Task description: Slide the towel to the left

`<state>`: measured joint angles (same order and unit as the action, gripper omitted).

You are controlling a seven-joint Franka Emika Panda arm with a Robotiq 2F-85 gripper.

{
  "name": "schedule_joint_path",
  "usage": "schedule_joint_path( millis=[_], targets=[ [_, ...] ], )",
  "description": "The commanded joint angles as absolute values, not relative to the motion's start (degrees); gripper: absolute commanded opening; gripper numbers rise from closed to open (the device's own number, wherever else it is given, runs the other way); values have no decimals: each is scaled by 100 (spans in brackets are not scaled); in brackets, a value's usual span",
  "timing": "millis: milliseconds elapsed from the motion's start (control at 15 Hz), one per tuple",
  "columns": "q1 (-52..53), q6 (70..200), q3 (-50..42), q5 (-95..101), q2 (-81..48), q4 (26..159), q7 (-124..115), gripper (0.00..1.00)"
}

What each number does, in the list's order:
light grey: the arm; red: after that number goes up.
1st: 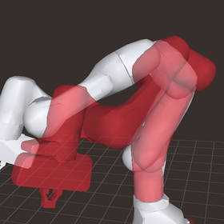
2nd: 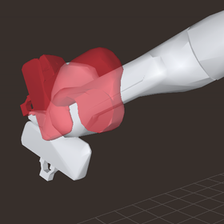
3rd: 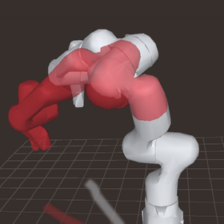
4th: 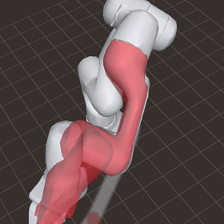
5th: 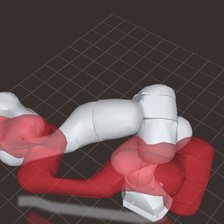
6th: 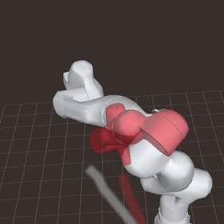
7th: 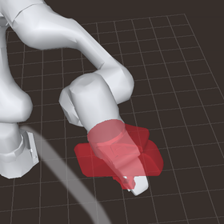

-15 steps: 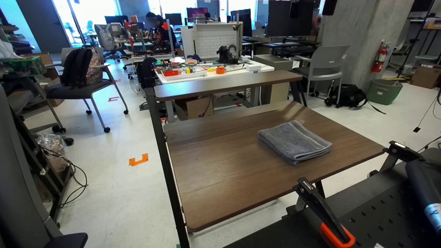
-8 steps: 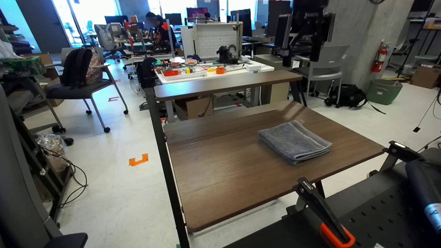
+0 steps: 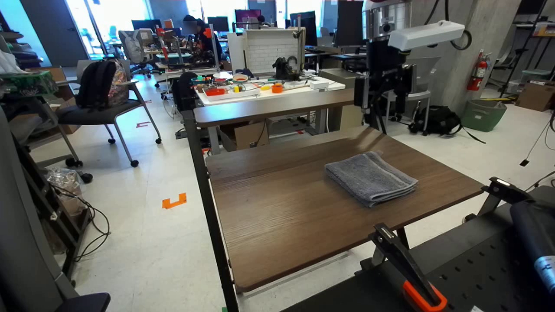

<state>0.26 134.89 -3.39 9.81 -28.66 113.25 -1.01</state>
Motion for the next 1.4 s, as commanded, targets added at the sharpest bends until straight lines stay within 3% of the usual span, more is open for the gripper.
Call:
schedule_joint_path(
  millis=[0,667,1333],
  targets=[
    [32,13476,-337,980,-2867,11295,-103,100],
    [-49,14966,-361,1152,-3703,11586,170,100],
    [-222,15071,-288,1135,-4537,11213,809,100]
  ],
)
